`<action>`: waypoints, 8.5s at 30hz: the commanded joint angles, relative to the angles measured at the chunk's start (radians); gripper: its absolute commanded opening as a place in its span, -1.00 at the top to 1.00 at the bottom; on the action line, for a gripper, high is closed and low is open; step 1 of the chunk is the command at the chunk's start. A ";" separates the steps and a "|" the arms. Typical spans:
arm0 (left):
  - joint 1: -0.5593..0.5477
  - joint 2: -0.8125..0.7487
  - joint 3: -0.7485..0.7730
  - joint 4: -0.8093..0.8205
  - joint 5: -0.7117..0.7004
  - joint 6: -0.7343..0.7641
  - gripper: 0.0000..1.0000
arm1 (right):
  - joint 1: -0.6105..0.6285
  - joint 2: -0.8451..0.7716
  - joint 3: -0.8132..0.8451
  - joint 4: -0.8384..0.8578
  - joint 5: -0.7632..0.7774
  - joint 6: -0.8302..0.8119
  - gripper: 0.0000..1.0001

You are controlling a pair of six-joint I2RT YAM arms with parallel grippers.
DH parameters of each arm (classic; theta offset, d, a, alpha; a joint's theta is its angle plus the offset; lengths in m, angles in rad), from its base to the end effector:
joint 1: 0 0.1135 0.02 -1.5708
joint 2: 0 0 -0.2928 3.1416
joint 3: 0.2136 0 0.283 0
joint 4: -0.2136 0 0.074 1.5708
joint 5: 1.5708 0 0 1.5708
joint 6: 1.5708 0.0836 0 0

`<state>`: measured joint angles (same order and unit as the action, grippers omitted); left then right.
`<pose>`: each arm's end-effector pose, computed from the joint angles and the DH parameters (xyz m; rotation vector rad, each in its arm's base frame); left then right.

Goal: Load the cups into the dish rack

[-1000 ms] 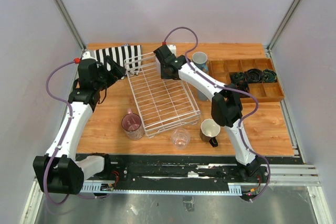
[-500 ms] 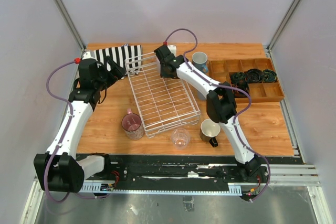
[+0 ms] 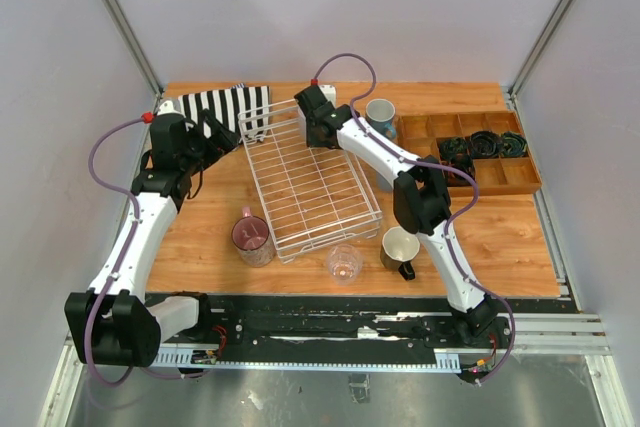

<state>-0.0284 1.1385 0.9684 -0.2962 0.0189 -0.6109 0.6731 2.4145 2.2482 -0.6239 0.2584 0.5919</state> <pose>0.3206 -0.0107 0.3208 -0.5808 1.9794 -0.4180 0.5062 0.3763 0.2115 0.0301 2.3508 0.3249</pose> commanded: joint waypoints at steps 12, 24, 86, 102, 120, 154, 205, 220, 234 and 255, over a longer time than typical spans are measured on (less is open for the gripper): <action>0.005 -0.032 0.022 -0.196 0.000 0.086 -0.98 | -0.019 -0.040 -0.039 0.020 0.075 -0.023 0.08; 0.005 -0.117 -0.029 -0.465 -0.020 0.046 -0.41 | 0.003 -0.273 -0.256 0.116 0.026 -0.042 0.00; -0.233 -0.227 -0.320 -0.530 -0.057 -0.211 0.67 | 0.011 -0.873 -0.812 0.230 -0.048 -0.033 -0.17; -0.234 -0.393 -0.058 -0.535 -0.281 -0.080 0.99 | 0.010 -0.898 -0.733 0.164 -0.405 0.090 -0.22; -0.235 -0.587 -0.225 0.306 -0.106 0.453 0.99 | 0.014 -0.925 -1.025 1.104 -0.920 1.168 -0.15; -0.235 -0.582 -0.306 0.635 0.045 0.705 0.99 | 0.157 -0.606 -0.736 1.264 -0.657 1.479 0.10; -0.235 -0.543 -0.346 0.526 -0.242 0.588 -0.95 | 0.083 -0.643 -0.741 1.239 -0.862 1.230 0.99; -0.235 -0.629 -0.256 0.229 -0.306 0.476 -0.99 | -0.003 -0.502 -0.580 0.978 -1.219 0.602 0.99; -0.235 -0.592 -0.273 0.238 -0.290 0.440 -0.99 | -0.028 -0.551 -0.773 1.232 -1.205 0.099 0.99; -0.235 -0.585 -0.361 0.276 -0.307 0.431 -0.99 | -0.077 -0.163 -0.661 1.841 -1.263 0.289 0.99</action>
<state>-0.2588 0.5537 0.6212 -0.0612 -0.2764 -0.1814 0.6235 2.2841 1.5341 1.0279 -0.9768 0.8692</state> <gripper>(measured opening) 0.994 0.068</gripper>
